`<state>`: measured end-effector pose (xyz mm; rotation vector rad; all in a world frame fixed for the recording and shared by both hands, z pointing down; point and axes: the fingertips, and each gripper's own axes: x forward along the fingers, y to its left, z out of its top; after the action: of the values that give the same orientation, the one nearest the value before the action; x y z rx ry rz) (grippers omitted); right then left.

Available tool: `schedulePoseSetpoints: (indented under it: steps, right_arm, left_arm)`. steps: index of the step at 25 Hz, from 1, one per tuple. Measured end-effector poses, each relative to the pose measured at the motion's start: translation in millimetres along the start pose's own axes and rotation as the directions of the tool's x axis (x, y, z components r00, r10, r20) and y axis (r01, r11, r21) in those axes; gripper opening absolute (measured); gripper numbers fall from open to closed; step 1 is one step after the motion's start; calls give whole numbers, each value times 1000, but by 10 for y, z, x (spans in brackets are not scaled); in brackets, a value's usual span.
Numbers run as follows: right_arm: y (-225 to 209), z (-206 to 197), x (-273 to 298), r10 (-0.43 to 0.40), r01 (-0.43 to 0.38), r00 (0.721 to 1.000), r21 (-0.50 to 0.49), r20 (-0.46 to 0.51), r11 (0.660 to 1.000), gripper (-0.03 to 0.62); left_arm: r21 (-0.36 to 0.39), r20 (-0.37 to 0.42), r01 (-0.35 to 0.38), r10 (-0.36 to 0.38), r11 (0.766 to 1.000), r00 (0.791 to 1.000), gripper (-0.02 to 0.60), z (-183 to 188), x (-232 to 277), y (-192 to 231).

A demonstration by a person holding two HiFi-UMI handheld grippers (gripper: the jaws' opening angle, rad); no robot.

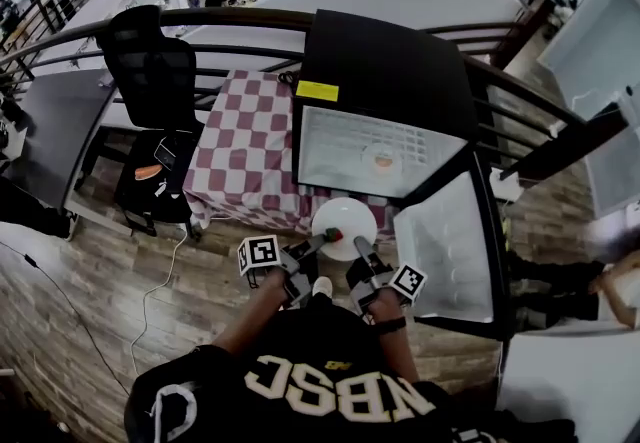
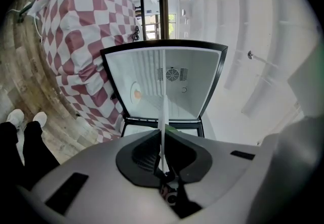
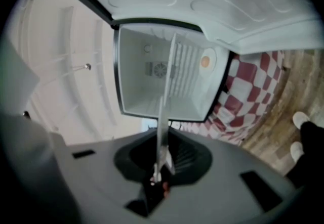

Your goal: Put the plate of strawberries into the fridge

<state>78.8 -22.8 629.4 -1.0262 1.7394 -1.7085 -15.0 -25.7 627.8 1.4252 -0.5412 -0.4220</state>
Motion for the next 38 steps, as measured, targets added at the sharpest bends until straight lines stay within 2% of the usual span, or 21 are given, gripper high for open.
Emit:
schedulePoseSetpoints:
  steps: [4, 8, 12, 16, 18, 20, 24, 26, 29, 35, 38]
  right_arm:
    - [78, 364, 133, 26, -26, 1000, -11, 0, 1000, 43]
    - [131, 581, 259, 51, -52, 999, -41, -17, 998, 43]
    - [161, 705, 375, 56, -59, 998, -82, -40, 995, 43]
    - [152, 769, 511, 47, -51, 997, -68, -59, 996, 43]
    - [167, 797, 601, 50, -54, 996, -58, -70, 997, 43]
    - [170, 847, 706, 60, -63, 996, -39, -72, 997, 43]
    - [198, 974, 855, 50, -52, 998, -43, -48, 998, 43]
    - [217, 1028, 943, 42, -44, 998, -53, -41, 998, 43]
    - [223, 1093, 1071, 38, -38, 999, -18, -23, 999, 43]
    - [219, 1252, 1283, 27, -27, 1000, -23, -8, 999, 43]
    - [185, 1323, 1350, 10, -10, 1000, 5, 6, 1000, 43]
  left_arm:
    - [-17, 29, 12, -12, 1000, 1000, 29, 116, 313, -140]
    - [29, 51, 5, -6, 1000, 999, 29, 267, 503, -186]
    - [30, 85, 9, -12, 1000, 996, 29, 355, 619, -300]
    - [-15, 126, -40, 42, 999, 991, 29, 477, 624, -170]
    - [23, 137, -56, 53, 998, 989, 29, 575, 663, -231]
    - [53, 134, -71, 63, 996, 989, 29, 662, 728, -276]
    - [51, 116, -59, 53, 997, 992, 29, 831, 854, -352]
    - [35, 108, -55, 51, 998, 993, 29, 936, 894, -346]
    - [2, 103, -51, 50, 999, 993, 29, 1077, 977, -317]
    - [-18, 105, -55, 56, 998, 993, 29, 1323, 1142, -251]
    - [-26, 112, -67, 70, 997, 991, 29, 1403, 1235, -215]
